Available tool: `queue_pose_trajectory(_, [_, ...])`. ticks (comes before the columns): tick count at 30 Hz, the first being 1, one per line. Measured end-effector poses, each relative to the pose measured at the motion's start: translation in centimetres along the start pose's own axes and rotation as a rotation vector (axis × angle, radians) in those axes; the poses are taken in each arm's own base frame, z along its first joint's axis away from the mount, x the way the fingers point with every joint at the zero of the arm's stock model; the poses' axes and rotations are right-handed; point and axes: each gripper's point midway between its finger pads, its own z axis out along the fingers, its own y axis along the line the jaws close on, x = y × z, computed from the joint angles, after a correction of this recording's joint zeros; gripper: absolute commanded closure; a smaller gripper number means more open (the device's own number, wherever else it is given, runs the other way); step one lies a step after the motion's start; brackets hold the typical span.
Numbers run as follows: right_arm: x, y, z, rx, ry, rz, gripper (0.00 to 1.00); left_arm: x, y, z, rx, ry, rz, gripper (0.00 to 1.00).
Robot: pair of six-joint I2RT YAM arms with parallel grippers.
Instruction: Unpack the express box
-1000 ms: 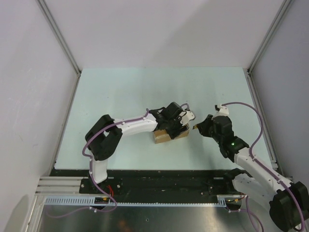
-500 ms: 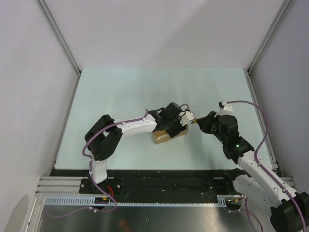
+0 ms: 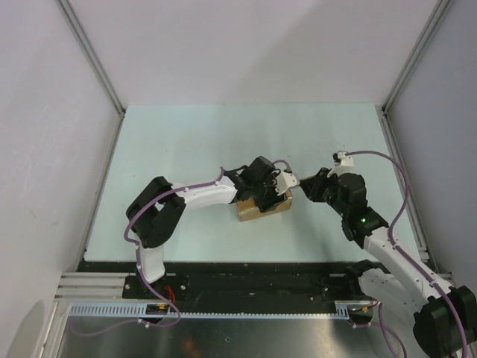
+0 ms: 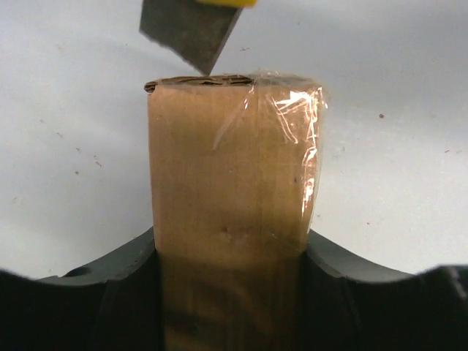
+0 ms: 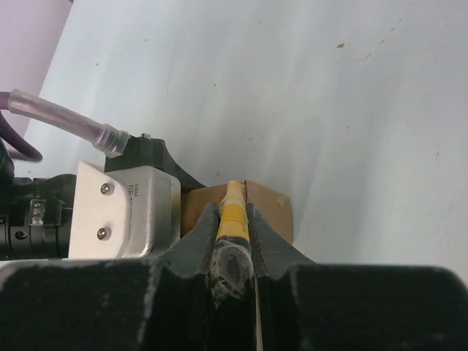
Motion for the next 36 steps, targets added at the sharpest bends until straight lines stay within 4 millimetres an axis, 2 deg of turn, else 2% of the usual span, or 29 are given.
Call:
queue_pose_trajectory(23, [1.8,-0.8,0.8,0.002,0.074,-0.041,1.0,0.0,0.1,0.1,0.003,-0.005,0.011,0.7])
queue_pose_trajectory(28, [2.2,-0.9,0.3,0.01,0.095,-0.038,1.0,0.1,0.2,0.2,-0.005,-0.002,0.003,0.78])
queue_pose_trajectory(36, [2.5,-1.0,-0.8,0.015,0.112,-0.027,1.0,0.1,0.2,0.5,0.001,0.012,-0.008,0.79])
